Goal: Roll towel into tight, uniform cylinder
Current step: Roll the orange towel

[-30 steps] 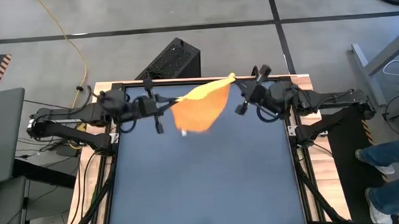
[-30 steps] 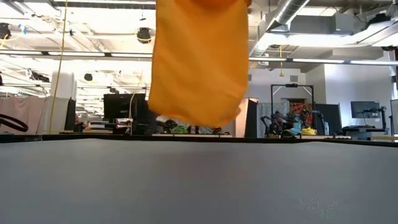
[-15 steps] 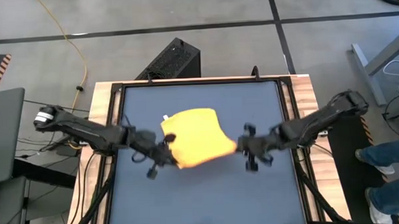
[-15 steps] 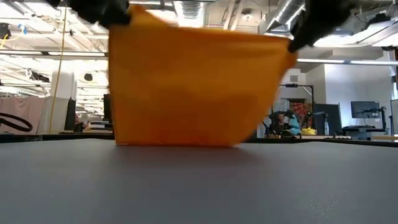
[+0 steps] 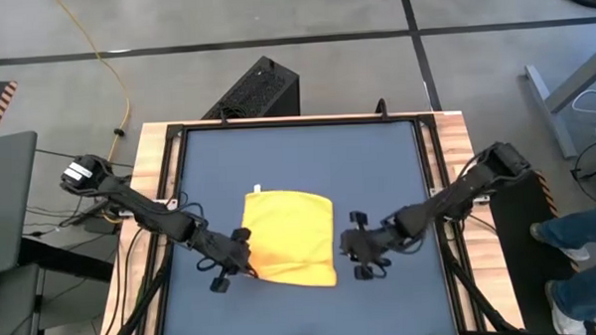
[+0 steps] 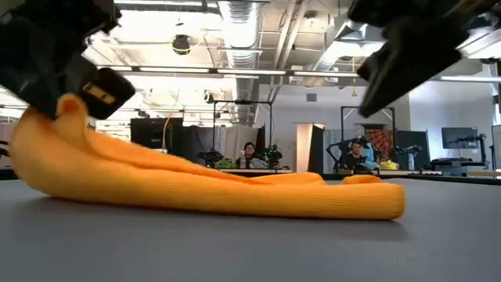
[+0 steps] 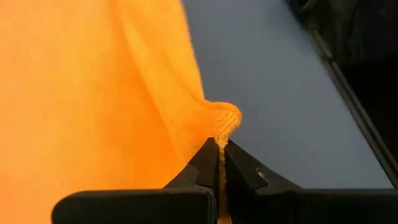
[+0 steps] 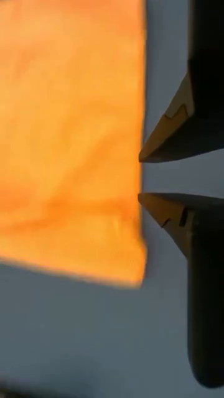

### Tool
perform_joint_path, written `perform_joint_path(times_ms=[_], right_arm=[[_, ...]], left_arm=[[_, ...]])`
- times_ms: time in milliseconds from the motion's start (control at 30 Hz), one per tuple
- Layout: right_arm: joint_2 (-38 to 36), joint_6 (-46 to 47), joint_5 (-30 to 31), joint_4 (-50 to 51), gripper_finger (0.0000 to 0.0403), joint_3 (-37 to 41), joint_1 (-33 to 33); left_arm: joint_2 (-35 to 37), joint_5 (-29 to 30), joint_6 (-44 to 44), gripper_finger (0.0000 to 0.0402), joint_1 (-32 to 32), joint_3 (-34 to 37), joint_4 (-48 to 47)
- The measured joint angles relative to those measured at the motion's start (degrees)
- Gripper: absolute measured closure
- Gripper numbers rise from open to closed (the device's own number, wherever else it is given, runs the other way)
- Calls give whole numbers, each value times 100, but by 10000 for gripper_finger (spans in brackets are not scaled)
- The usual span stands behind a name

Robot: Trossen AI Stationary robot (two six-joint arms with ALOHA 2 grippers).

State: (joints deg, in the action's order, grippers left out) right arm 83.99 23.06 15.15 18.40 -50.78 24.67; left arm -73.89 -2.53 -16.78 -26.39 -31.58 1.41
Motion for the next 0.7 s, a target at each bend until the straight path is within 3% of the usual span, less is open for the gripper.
perform_joint_path(times_ms=[267, 500, 700], right_arm=[[198, -1606, -24, -488, 261, -8, -1572], [1030, -2628, -1648, -2013, 274, -7, -2828], [1746, -2897, -1763, -2468, 308, -5, -3259]], left_arm=[[16, -299, -512, 373, 2, -4, -900], [228, -758, -797, 353, -20, -60, -1824], [666, -748, -550, 362, -28, -150, -1982]])
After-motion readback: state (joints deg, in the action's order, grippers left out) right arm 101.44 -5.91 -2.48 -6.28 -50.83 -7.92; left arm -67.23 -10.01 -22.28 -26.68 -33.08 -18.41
